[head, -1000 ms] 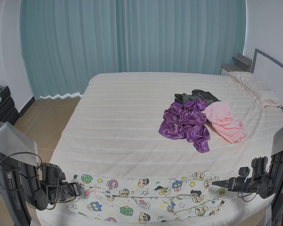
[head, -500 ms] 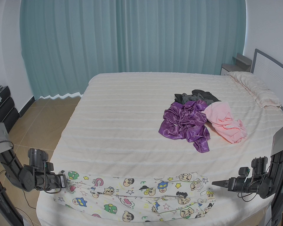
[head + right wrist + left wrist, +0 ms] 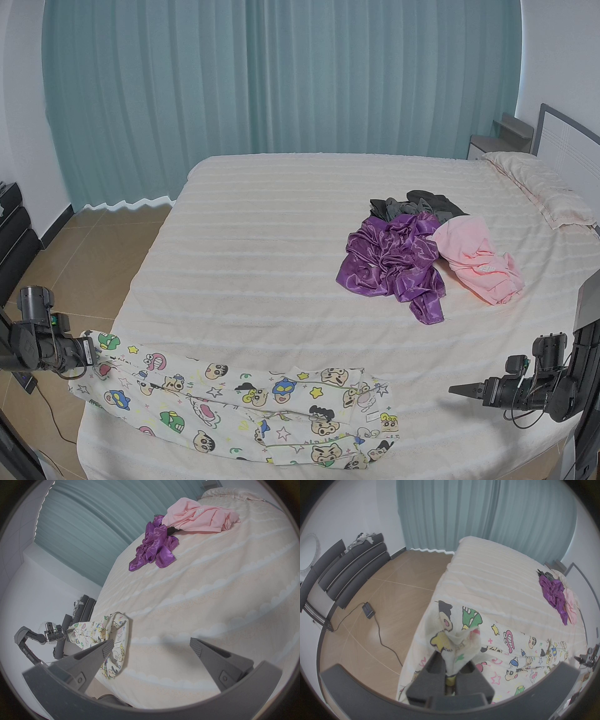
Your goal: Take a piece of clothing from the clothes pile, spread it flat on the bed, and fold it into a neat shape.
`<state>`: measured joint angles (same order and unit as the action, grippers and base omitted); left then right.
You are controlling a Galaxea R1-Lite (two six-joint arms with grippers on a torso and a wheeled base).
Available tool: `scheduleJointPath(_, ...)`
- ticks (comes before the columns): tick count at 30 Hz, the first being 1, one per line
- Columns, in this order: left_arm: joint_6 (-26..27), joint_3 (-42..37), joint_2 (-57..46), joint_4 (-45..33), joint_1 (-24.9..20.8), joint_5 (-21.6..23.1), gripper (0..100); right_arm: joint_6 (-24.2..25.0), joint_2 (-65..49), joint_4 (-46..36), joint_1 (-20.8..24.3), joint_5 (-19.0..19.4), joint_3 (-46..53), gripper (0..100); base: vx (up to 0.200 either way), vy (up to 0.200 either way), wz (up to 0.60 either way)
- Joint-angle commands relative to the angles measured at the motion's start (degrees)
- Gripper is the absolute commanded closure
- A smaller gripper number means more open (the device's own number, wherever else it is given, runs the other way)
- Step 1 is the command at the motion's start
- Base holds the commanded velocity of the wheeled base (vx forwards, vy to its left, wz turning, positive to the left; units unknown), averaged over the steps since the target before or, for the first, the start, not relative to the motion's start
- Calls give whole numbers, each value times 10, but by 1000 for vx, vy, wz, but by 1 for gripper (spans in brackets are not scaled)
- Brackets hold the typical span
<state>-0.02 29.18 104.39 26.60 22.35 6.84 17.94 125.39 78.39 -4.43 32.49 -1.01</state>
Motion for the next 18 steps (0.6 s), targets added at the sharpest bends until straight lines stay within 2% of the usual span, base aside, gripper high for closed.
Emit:
scheduleJointPath(1,-1,49,-52,-52,24,10,100,0,0,1,-1,0,10,0,0,0,0)
scheduleJointPath(5,-2,43,-74,-98,0,9,100,0,1,1,-1,0,10,0,0,0,0)
scheduleJointPath(6,-12,36,-79,-118,-40,1,100,0,0,1,-1,0,10,0,0,0,0)
scheduleJointPath(7,-16,34,-80,-120,-45,-1,100,0,0,1,-1,0,10,0,0,0,0)
scheduleJointPath(9,-54,19,-89,-124,-103,-34,100,0,0,1,-1,0,10,0,0,0,0)
scheduleJointPath(10,-61,17,-90,-124,-114,-43,100,0,0,1,-1,0,10,0,0,0,0)
scheduleJointPath(12,-107,8,-90,-124,-180,-96,100,0,1,1,-1,0,10,0,0,0,0)
scheduleJointPath(15,-161,5,-89,-125,-251,-142,100,0,1,1,-1,0,10,0,0,0,0)
scheduleJointPath(16,-189,5,-88,-125,-289,-161,100,0,1,2,-1,0,10,0,0,0,0)
scheduleJointPath(18,-213,6,-86,-125,-328,-178,100,0,1,2,-1,0,10,0,0,0,0)
